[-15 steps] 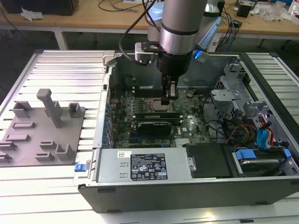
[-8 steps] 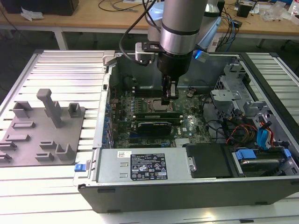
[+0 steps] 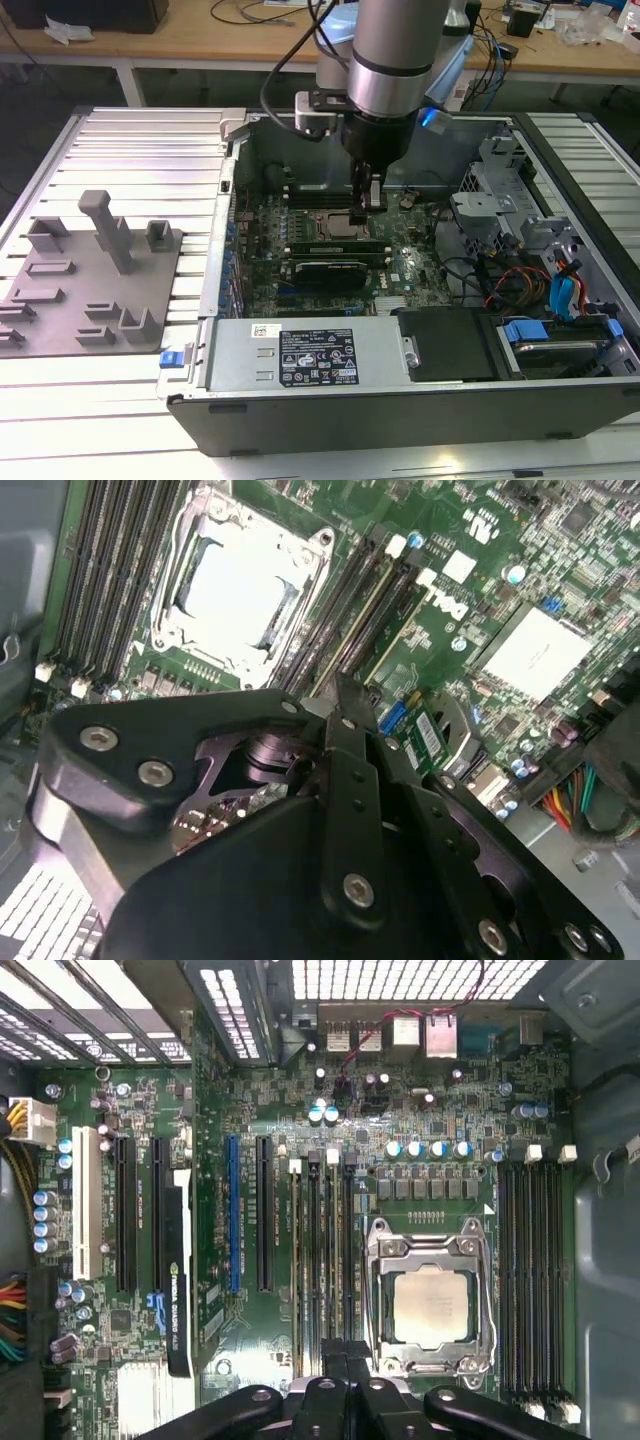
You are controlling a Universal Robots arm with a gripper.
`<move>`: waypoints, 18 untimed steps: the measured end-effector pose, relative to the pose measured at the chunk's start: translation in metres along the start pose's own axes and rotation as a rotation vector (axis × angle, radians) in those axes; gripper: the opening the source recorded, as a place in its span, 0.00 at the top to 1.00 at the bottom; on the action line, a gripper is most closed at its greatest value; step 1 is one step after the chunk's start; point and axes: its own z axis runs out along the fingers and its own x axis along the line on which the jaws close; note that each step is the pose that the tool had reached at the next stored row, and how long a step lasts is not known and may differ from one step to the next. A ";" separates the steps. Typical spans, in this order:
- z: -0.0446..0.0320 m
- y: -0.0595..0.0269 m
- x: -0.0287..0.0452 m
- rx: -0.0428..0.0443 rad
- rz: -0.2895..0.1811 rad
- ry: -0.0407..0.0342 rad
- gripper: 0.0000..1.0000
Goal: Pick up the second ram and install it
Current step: 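Press down the second ram until it locks into place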
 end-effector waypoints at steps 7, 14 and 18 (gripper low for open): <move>0.0060 -0.0404 -0.0005 -0.0198 0.000 0.0004 0.92; 0.0237 -0.0415 -0.0004 -0.0184 0.000 0.0003 0.92; 0.0283 -0.0415 -0.0019 -0.0156 0.000 0.0003 0.92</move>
